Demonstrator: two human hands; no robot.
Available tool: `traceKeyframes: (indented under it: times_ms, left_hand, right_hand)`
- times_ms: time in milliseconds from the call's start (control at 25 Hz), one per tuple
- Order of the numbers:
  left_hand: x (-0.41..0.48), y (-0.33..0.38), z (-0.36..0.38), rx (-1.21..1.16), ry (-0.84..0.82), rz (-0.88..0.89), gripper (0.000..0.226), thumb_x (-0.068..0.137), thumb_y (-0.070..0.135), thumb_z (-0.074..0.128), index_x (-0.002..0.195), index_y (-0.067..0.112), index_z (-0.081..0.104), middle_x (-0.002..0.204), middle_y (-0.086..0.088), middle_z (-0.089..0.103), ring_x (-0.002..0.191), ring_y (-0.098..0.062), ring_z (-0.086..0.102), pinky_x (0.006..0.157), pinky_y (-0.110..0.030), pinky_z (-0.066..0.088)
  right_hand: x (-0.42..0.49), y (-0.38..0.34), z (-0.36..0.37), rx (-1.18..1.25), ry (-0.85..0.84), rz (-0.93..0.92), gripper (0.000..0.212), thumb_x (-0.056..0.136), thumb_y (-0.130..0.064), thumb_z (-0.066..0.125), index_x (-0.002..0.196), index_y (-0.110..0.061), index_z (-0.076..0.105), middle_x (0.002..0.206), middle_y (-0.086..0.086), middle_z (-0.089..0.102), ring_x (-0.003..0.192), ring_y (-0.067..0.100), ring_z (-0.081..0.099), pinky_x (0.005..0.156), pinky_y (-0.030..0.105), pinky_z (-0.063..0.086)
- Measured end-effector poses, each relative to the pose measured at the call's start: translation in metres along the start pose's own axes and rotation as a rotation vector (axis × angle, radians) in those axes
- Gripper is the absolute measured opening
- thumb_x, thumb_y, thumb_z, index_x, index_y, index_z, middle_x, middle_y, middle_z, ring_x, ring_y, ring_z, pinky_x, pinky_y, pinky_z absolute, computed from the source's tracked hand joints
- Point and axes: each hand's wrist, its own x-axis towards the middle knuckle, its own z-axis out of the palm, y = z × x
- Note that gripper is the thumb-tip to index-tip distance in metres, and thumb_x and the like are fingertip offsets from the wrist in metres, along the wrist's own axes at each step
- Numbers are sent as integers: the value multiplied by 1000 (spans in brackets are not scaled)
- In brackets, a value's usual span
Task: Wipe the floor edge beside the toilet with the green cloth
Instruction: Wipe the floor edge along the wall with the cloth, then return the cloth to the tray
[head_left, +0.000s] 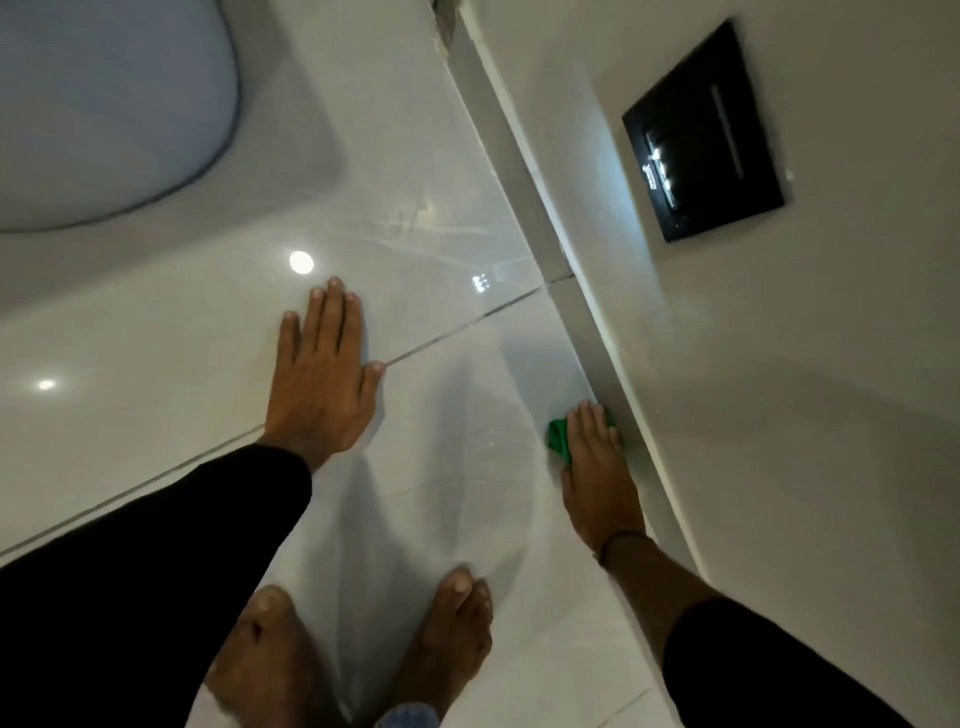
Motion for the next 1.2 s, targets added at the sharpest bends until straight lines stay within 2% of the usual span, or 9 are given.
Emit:
traceKeyframes:
  times_ms: [80,200,400,480,560,680,920,1040,1200]
  left_hand:
    - [-13,-9,-24,7,-67,76,82,106,48,36,171,-2,29,182,-25,25,167,-43,29,133,-66,27]
    - [-54,8,-52,9,-119,119,80,107,50,37,170,0,35,181,-21,30,167,-38,32,134,-57,25]
    - [-112,-8,-232,44,-23,-117,78,109,51,42,169,2,39,181,-18,31,167,-36,28,130,-51,18]
    - [-108,-21,-285,51,-4,-192,78,111,53,39,171,4,34,182,-16,27,168,-36,26,132,-50,15]
    - [-96,-47,-330,44,65,-264,78,111,53,36,172,4,32,182,-15,25,168,-35,25,134,-50,13]
    - [-63,-106,-380,56,115,-335,80,112,57,25,175,7,22,185,-12,14,171,-30,12,140,-52,13]
    - [21,-214,-389,127,46,-393,84,112,62,12,177,9,6,187,-12,-3,170,-28,-10,138,-52,-2]
    - [55,-250,-376,130,10,-369,85,111,62,15,177,8,8,187,-14,1,172,-32,-4,140,-55,1]
    - [78,-272,-353,156,7,-328,84,113,59,27,174,2,21,185,-22,16,172,-39,14,139,-61,18]
  right_hand:
    - [-1,-6,-18,64,-21,30,63,87,-6,46,148,10,44,156,31,44,148,49,38,117,60,38]
    - [-13,-11,-44,81,12,78,61,90,4,52,150,7,43,158,28,43,151,44,34,123,51,28]
    - [-65,-166,-184,156,89,-169,78,82,18,64,154,0,39,162,20,36,152,34,28,121,48,26]
    - [-71,-230,-225,213,99,-249,80,86,16,63,157,-4,32,166,14,28,154,29,21,123,48,25]
    - [-73,-298,-262,221,111,-384,79,98,4,56,160,-15,12,171,6,11,159,23,8,129,43,18]
    - [-52,-400,-307,301,97,-495,75,107,-9,48,156,-24,-7,170,-3,-11,160,16,-7,131,37,9]
    - [62,-563,-322,147,223,-603,70,109,-12,42,164,-9,-2,174,9,-6,160,24,-10,130,37,-2]
    - [128,-605,-302,-12,189,-584,70,109,-10,39,164,-8,-5,174,12,-8,160,28,-11,127,37,-8]
    - [180,-616,-271,-121,264,-611,65,105,-6,44,162,0,13,172,22,13,160,38,8,130,48,13]
